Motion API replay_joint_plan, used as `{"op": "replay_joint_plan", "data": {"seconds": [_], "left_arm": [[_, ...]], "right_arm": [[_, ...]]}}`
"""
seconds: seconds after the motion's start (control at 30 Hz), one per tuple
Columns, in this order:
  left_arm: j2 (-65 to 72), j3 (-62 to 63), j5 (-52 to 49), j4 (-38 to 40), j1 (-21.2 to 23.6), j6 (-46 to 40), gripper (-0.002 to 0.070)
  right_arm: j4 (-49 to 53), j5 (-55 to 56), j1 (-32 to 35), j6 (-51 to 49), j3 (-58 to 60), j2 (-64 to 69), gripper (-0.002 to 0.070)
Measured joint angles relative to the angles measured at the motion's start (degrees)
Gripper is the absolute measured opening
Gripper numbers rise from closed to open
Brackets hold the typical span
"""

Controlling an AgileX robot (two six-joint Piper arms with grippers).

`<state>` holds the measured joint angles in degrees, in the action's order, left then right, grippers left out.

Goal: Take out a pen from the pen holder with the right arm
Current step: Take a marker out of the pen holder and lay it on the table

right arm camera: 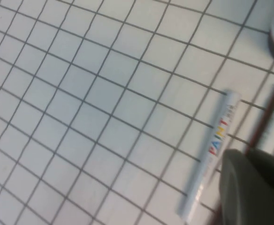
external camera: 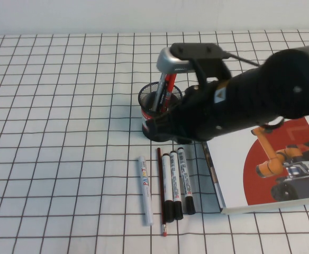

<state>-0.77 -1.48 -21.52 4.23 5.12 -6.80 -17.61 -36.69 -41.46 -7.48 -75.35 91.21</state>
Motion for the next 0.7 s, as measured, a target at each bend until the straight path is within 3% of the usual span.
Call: {"op": "replay_joint_plan", "data": {"seconds": [0.3,0.5,0.7], "left_arm": [[0.0,0.0,0.0,0.0,0.0,0.0,-0.0003],[0.0,0.0,0.0,0.0,0.0,0.0,-0.0003],[0.0,0.0,0.0,0.0,0.0,0.0,-0.0003]], "right_arm": [[5.5,-6.9,0.0,0.0,12.1,-19.5,-0.0014],[7.1,-18.5,1.4,-1.7,14.4,-25.1,-0.0015],[12.1,-21.4,2.0,-2.3,17.1,-27.3,-0.0015]]}}
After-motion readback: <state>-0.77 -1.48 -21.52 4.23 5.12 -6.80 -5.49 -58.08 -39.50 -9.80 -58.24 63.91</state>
